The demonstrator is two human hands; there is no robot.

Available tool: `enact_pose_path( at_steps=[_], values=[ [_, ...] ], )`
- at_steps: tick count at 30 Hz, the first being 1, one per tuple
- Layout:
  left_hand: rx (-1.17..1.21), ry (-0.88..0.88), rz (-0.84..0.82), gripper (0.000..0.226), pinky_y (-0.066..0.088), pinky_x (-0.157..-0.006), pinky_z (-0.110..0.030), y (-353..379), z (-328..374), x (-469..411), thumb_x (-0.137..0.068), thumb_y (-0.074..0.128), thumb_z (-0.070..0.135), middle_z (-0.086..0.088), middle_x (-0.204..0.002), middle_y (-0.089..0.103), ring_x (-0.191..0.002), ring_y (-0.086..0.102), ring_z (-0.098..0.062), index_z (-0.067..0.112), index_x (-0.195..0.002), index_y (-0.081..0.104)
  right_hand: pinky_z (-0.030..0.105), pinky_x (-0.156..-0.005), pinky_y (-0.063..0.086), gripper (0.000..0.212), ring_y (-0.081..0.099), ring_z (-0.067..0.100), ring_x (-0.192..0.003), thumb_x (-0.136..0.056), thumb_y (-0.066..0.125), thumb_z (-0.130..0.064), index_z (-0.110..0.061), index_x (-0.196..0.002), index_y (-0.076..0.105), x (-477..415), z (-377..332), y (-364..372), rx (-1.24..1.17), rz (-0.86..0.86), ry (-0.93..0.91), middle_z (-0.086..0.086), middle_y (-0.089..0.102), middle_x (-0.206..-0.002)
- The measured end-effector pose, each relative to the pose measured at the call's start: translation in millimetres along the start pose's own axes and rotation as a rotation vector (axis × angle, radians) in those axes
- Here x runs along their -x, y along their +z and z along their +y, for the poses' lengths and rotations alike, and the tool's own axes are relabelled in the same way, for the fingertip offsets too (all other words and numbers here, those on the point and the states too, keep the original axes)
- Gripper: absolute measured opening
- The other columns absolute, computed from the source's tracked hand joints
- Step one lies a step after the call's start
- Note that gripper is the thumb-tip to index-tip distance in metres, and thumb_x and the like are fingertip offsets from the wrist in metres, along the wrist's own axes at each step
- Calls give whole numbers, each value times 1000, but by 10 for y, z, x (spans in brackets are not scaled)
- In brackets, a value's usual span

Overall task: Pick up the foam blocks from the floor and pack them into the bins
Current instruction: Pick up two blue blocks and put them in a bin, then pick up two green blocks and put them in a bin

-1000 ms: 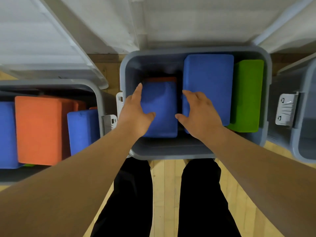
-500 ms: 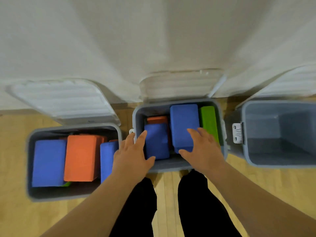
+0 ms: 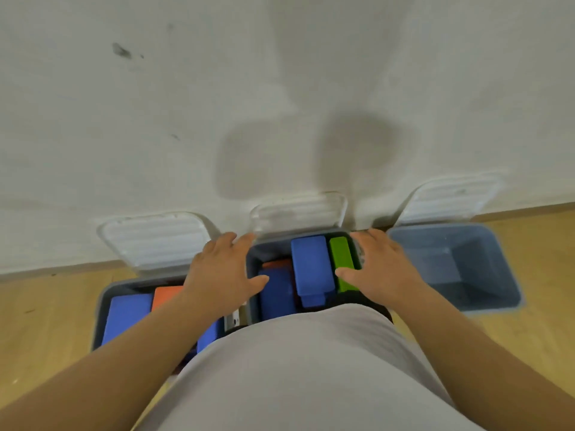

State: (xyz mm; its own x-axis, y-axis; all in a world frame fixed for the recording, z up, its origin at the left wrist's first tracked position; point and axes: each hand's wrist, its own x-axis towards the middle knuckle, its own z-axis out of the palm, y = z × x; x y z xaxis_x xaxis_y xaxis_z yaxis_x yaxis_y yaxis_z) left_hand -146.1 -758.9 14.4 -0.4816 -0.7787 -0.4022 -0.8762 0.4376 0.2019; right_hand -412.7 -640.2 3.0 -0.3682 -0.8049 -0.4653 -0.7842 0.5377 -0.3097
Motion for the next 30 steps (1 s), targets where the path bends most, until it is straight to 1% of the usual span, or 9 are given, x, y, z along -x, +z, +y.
enact_pose_path(
  at_steps=[4, 6, 8, 13, 16, 20, 24, 27, 30],
  values=[
    [114, -105, 71, 87, 34, -116, -45, 60, 386, 79, -89, 59, 65, -1, -161, 29, -147, 29, -27, 33, -160, 20, 46, -117, 32, 87, 27, 32, -146, -88, 65, -59, -28, -159, 26, -129, 216, -275, 78, -66, -103, 2, 26, -162],
    [170, -179, 113, 89, 36, -115, -45, 171, 618, 170, -87, 61, 66, -1, -158, 34, -143, 34, -27, 32, -160, 23, 49, -116, 35, 88, 30, 32, -145, -86, 65, -60, -28, -158, 27, -215, 351, -413, 148, -112, -190, 3, 29, -160],
    [199, -275, 128, 90, 37, -114, -46, 322, 884, 355, -85, 63, 65, -2, -155, 36, -141, 37, -29, 32, -160, 23, 50, -115, 36, 90, 30, 32, -146, -85, 66, -62, -29, -159, 26, -259, 483, -527, 231, -172, -276, 3, 29, -161],
    [350, -623, 148, 93, 31, -115, -45, 731, 1504, 1068, -85, 64, 65, -1, -160, 29, -145, 31, -29, 36, -161, 18, 47, -114, 37, 93, 30, 31, -146, -82, 64, -67, -30, -159, 26, -251, 576, -536, 479, -304, -531, 4, 27, -163],
    [479, -834, 129, 89, 29, -118, -47, 1047, 1779, 1736, -87, 60, 66, 1, -163, 25, -148, 27, -27, 37, -159, 17, 47, -116, 35, 93, 26, 32, -149, -85, 62, -69, -30, -160, 24, -33, 413, -366, 652, -391, -712, 5, 19, -167],
    [620, -1109, 181, 88, 26, -121, -49, 1515, 2158, 2651, -89, 57, 67, 0, -167, 19, -152, 21, -28, 39, -160, 12, 50, -117, 34, 90, 24, 31, -151, -88, 59, -70, -31, -160, 21, 511, 146, -49, 790, -435, -937, 3, 17, -168],
    [742, -1353, 273, 89, 29, -120, -47, 2085, 2716, 3573, -89, 56, 69, 0, -167, 19, -152, 22, -28, 38, -160, 11, 50, -115, 37, 90, 25, 32, -149, -88, 61, -68, -29, -160, 23, 1355, 62, 412, 940, -493, -1168, 3, 21, -166],
    [822, -1533, 357, 90, 31, -119, -47, 2607, 3380, 4355, -89, 54, 71, -1, -166, 20, -151, 23, -27, 36, -161, 12, 48, -119, 33, 91, 24, 30, -151, -86, 62, -68, -30, -160, 25, 2249, 202, 880, 1058, -553, -1340, 4, 22, -167],
    [910, -1743, 411, 91, 34, -117, -46, 3179, 4232, 5238, -89, 54, 71, 0, -165, 22, -150, 24, -26, 36, -161, 11, 44, -120, 30, 89, 23, 29, -152, -88, 61, -66, -30, -161, 24, 3379, 567, 1399, 1163, -630, -1551, 4, 23, -167]
  ],
)
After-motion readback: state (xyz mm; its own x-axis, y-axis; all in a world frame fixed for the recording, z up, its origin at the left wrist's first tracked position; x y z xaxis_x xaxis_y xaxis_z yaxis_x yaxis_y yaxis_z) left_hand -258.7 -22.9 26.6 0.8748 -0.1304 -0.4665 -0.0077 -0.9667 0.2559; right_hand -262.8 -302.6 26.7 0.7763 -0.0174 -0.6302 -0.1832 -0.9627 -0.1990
